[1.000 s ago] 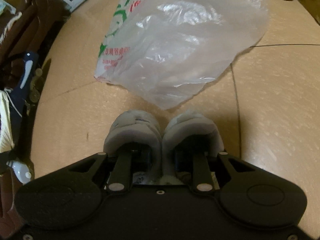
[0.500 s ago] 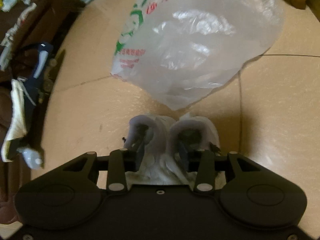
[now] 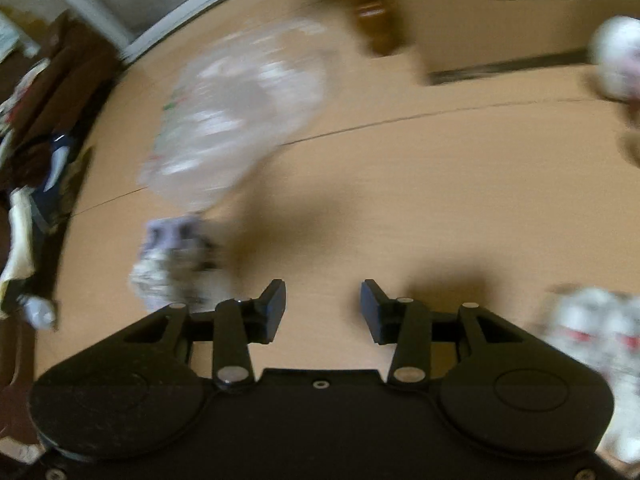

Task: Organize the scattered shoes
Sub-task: 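Reach the right tool to the white tan-soled sneaker pair and grasp it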

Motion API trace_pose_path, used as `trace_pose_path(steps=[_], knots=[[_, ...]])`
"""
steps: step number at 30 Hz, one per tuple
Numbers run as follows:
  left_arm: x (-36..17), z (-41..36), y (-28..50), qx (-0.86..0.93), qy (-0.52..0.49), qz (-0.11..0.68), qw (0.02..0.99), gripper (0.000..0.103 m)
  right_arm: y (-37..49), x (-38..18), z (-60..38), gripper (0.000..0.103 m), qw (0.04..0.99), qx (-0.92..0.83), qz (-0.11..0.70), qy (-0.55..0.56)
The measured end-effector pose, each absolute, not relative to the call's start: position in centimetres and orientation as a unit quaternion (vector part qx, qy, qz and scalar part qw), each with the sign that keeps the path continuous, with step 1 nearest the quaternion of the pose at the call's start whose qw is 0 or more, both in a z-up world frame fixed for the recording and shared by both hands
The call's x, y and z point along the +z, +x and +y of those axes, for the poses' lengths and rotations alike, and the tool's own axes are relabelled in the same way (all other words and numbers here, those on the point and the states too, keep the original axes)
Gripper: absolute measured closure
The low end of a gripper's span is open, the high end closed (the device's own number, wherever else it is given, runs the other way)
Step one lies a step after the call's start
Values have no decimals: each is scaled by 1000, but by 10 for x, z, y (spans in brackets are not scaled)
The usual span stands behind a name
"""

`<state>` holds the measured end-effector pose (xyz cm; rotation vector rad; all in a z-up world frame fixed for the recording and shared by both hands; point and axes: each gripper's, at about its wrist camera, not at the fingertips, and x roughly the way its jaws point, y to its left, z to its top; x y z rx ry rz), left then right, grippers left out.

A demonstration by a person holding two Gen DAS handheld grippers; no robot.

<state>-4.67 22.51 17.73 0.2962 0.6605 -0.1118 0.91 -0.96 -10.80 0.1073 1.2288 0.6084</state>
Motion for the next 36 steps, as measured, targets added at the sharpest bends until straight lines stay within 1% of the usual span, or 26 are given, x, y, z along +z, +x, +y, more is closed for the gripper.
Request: trace_pose_path(steps=[4,7,10,12,21,22,24,29,34,35,36], knots=[[186,188,-38,-83,154,310,935,14,9,-114,-103,60,794,203,570,56],[188,158,-30,-105,164,303,933,14,3,-124,-145,61,798,170,576,55],[187,135,-23,-123,175,303,929,14,0,-136,-167,65,797,149,581,63],[184,123,-18,-130,183,305,925,14,3,-143,-166,68,798,152,579,65],[172,103,-5,-136,196,319,917,14,32,-172,-136,67,799,149,580,46],[171,103,-3,-135,196,321,917,14,34,-175,-135,67,798,147,582,42],[169,103,-2,-134,197,324,915,14,37,-180,-132,61,797,143,586,36],[157,104,1,-141,205,345,905,14,45,-194,-126,60,793,132,595,19],[142,112,1,-138,216,371,893,14,52,-208,-120,62,788,122,603,3],[140,114,0,-137,217,374,891,14,54,-211,-119,64,787,120,605,0],[138,116,-1,-136,219,377,890,14,56,-213,-117,69,786,117,607,-4]])
